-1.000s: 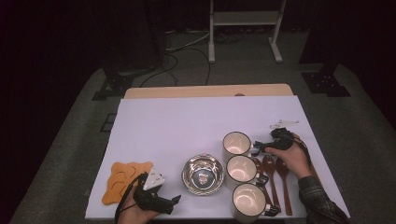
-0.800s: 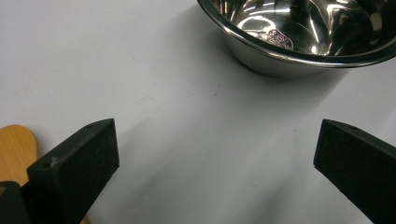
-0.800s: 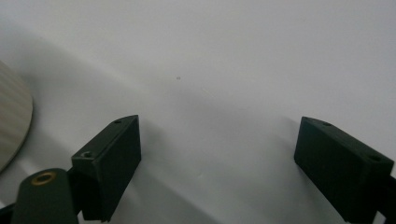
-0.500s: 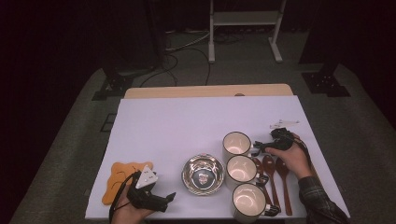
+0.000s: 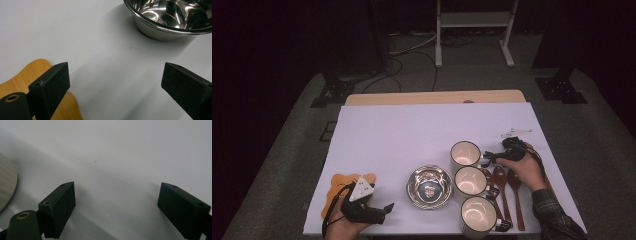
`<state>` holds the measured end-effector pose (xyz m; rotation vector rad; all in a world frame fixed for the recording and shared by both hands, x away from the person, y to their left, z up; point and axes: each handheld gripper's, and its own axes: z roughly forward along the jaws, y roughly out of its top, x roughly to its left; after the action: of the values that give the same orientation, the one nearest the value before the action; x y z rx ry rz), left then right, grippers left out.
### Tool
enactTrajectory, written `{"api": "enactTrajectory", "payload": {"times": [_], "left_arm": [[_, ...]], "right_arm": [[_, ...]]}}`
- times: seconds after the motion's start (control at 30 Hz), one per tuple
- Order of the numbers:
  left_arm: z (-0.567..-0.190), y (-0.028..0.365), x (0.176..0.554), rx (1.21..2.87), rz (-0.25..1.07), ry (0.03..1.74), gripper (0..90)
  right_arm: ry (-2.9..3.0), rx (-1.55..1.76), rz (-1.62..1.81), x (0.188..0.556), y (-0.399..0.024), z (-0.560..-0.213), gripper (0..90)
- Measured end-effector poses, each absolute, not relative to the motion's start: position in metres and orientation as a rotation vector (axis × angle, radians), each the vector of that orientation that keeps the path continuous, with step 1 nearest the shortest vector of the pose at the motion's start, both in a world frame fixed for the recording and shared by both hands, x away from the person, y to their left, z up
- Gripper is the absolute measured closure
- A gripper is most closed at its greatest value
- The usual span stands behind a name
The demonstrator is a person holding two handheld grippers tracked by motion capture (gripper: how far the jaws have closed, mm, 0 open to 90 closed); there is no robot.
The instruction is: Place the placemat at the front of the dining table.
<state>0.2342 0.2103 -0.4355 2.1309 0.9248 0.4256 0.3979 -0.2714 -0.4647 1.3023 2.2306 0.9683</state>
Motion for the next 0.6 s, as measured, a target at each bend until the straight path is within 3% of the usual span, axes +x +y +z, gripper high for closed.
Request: {"api": "enactTrajectory", "payload": {"times": [0.1, 0.6], "left_arm": [[-0.434, 0.214, 0.234, 2.128, 0.419, 0.921, 12.2], [-0.429, 0.231, 0.235, 2.114, 0.444, 0.948, 19.5]], "right_arm": [[2.230, 1.302, 0.968, 0.398, -0.271, -0.465, 13.0], [2.230, 1.304, 0.968, 0.398, -0.271, -0.465, 13.0]]}}
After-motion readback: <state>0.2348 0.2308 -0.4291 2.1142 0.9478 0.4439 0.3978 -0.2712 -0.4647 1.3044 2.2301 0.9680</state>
